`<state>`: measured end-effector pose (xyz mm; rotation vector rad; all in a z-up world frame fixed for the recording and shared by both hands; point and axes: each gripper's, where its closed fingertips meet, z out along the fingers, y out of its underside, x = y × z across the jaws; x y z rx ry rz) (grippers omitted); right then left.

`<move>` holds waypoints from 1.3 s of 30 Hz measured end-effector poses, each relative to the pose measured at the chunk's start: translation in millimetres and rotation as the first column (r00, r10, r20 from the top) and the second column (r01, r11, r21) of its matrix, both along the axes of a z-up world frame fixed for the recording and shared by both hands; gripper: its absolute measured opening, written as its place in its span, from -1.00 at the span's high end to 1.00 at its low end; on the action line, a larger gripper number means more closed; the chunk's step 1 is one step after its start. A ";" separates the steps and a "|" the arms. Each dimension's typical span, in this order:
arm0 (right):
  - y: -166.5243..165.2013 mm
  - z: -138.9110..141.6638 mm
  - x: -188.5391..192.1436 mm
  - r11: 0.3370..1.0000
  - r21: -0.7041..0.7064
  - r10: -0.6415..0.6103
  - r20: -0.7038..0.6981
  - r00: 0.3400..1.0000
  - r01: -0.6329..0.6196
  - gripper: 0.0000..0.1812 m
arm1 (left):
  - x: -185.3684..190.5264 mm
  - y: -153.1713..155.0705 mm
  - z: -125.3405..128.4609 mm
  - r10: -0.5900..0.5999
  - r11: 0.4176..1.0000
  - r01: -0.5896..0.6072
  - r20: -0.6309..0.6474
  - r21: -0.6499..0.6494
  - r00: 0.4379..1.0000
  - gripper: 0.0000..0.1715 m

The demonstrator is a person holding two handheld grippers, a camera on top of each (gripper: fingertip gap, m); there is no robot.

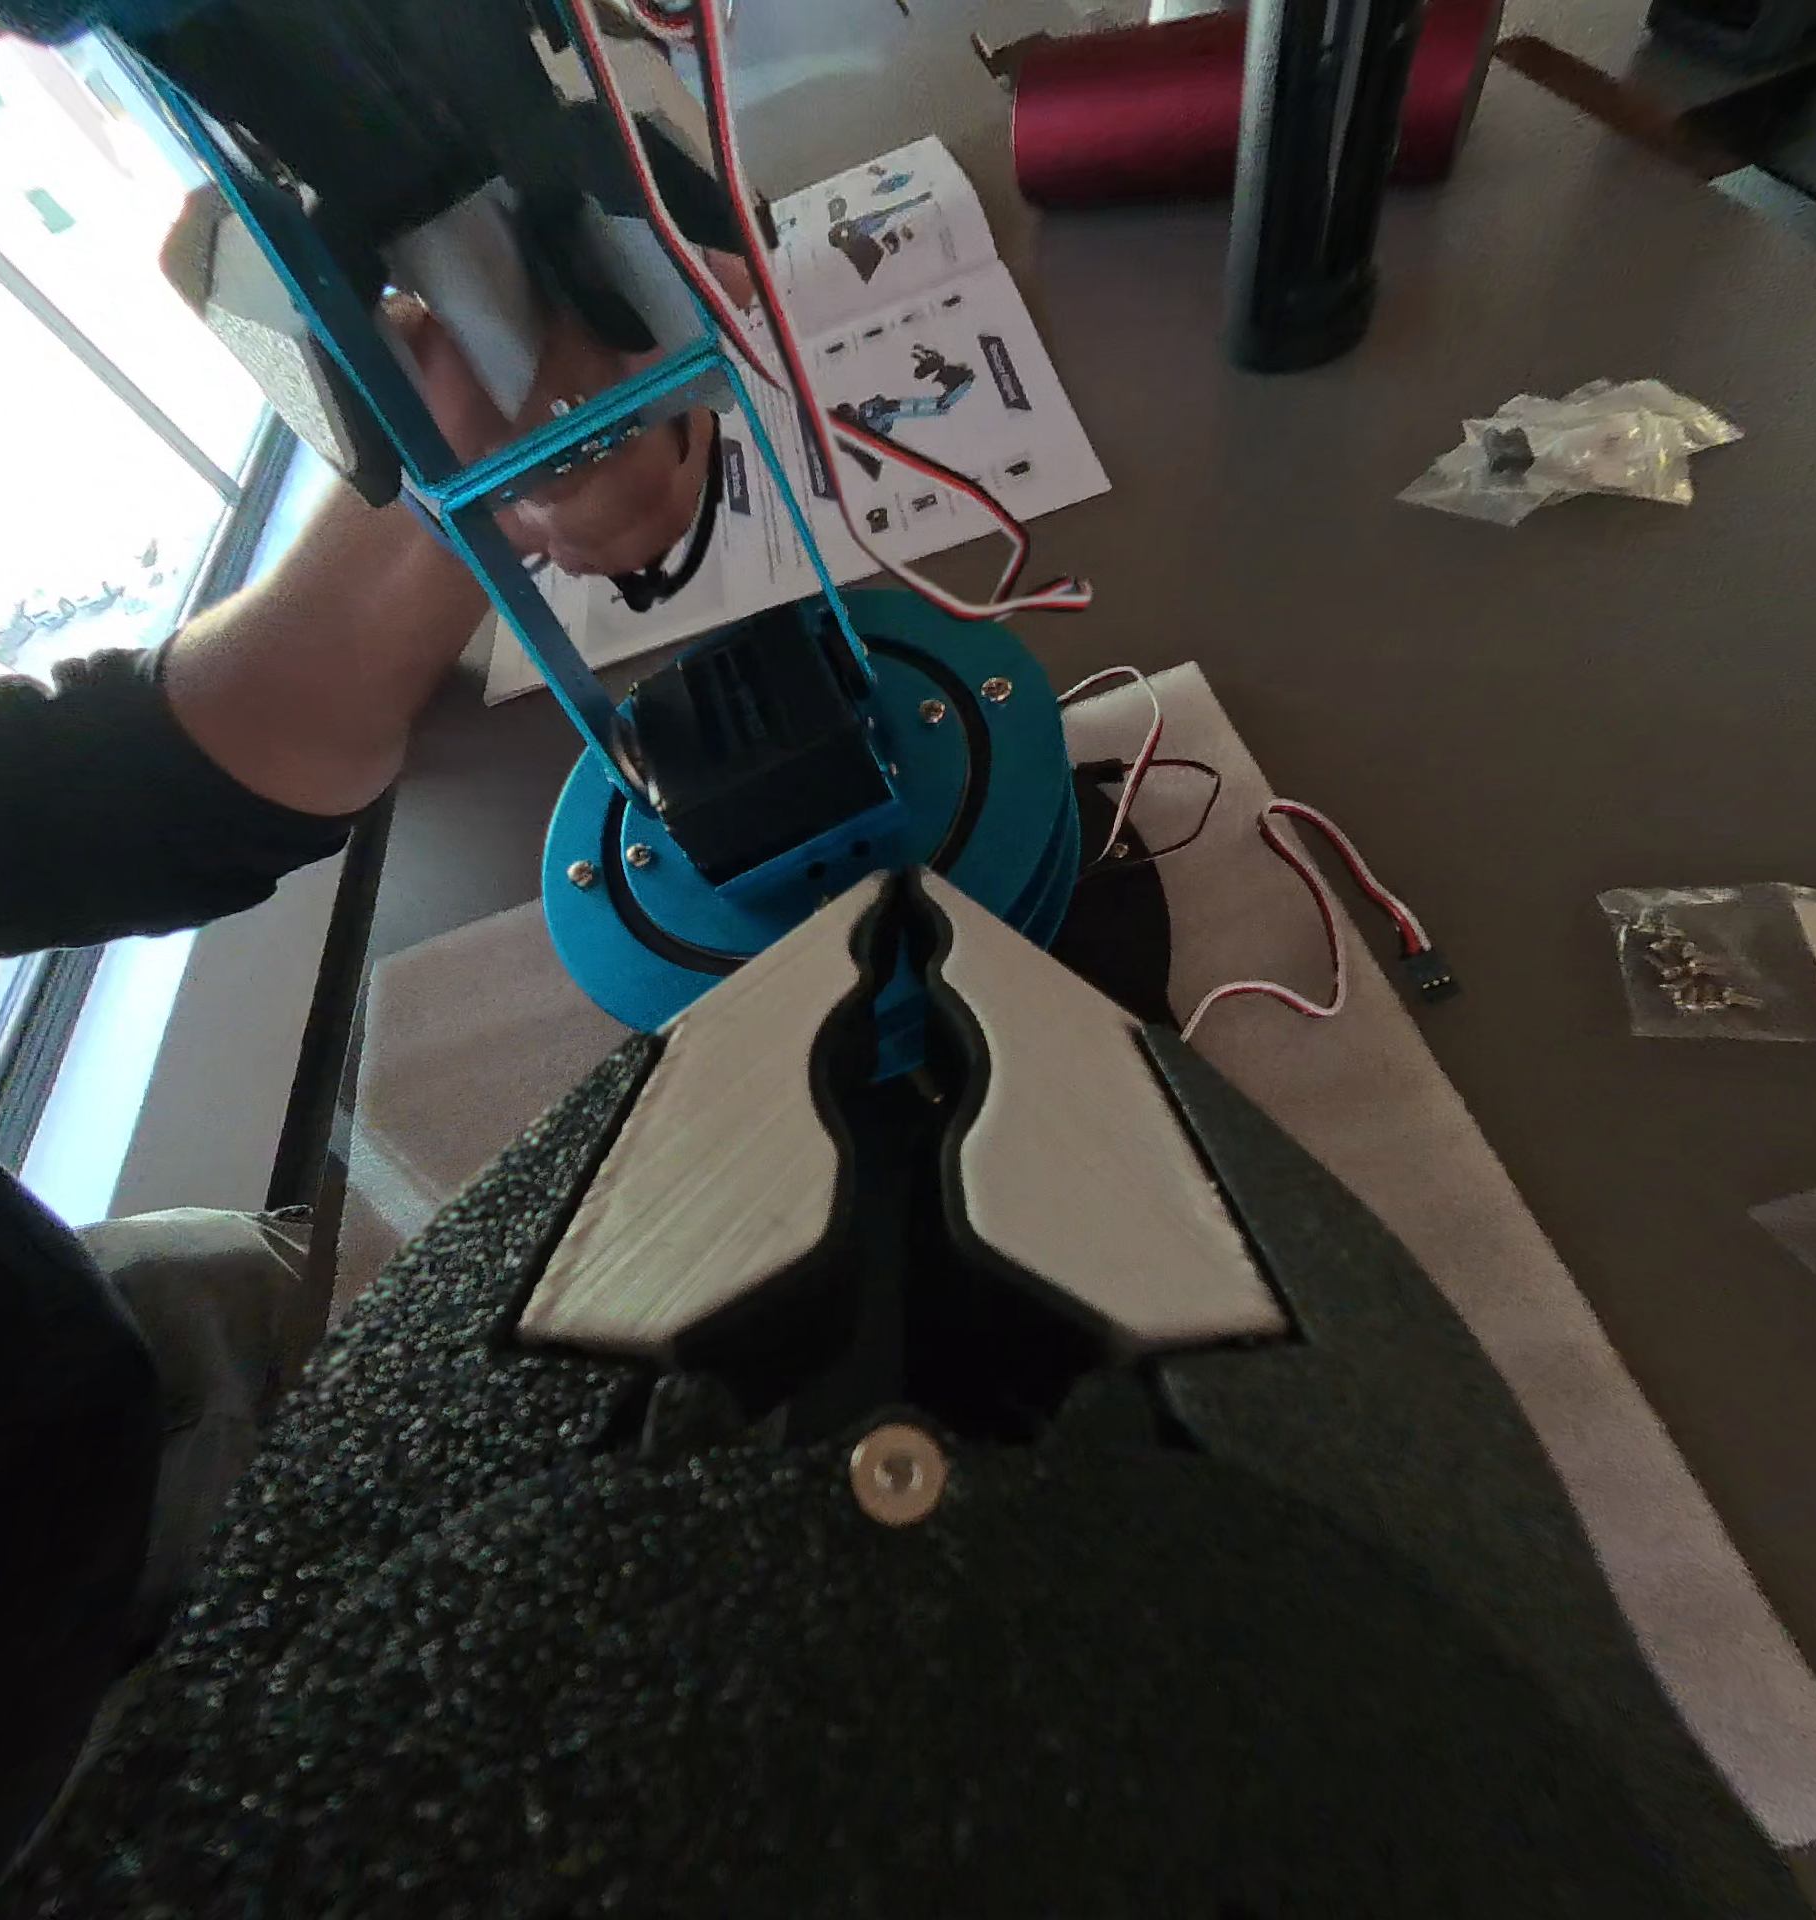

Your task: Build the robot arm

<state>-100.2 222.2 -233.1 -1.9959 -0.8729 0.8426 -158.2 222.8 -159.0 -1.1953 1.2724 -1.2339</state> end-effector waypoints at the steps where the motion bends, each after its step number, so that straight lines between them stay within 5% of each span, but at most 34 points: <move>1: -1.4 -0.1 -0.3 1.000 -0.010 0.000 0.003 1.000 0.000 1.00 | -0.7 -2.0 0.1 -0.002 1.000 0.002 0.007 0.008 1.000 0.22; 7: -3.3 0.1 -1.7 0.991 -0.131 -0.035 -0.077 0.996 0.024 1.00 | -2.9 -9.6 0.1 0.004 0.999 -0.004 0.018 0.032 1.000 0.23; 18: 5.8 -2.4 0.7 0.974 -0.212 -0.116 -0.144 0.983 0.084 0.99 | 2.1 7.1 0.8 0.032 0.990 -0.028 0.026 -0.136 0.999 0.22; 23: 13.9 22.4 5.6 0.990 0.078 -0.114 -0.058 0.992 0.119 1.00 | 0.5 1.0 1.1 0.020 0.995 -0.018 0.024 -0.098 1.000 0.22; 27: 34.3 23.1 22.7 0.961 0.165 -0.229 0.038 0.973 0.220 0.64 | -0.1 0.0 1.3 0.015 0.995 -0.012 0.030 -0.095 0.999 0.22; 32: -5.8 20.7 -9.9 0.986 -0.117 0.079 -0.316 0.945 -0.122 -0.13 | 0.1 -1.1 1.8 0.008 0.996 -0.006 0.030 -0.085 1.000 0.23; 36: -22.5 -20.5 -24.2 0.983 0.057 0.175 0.022 0.984 -0.176 -0.57 | 0.3 -1.8 2.0 0.001 0.996 0.002 0.035 -0.085 0.999 0.23; 39: -11.2 -33.4 -29.2 0.967 0.214 0.092 0.214 0.972 -0.139 -0.60 | 0.2 -2.2 2.1 0.001 0.996 0.002 0.037 -0.088 0.999 0.22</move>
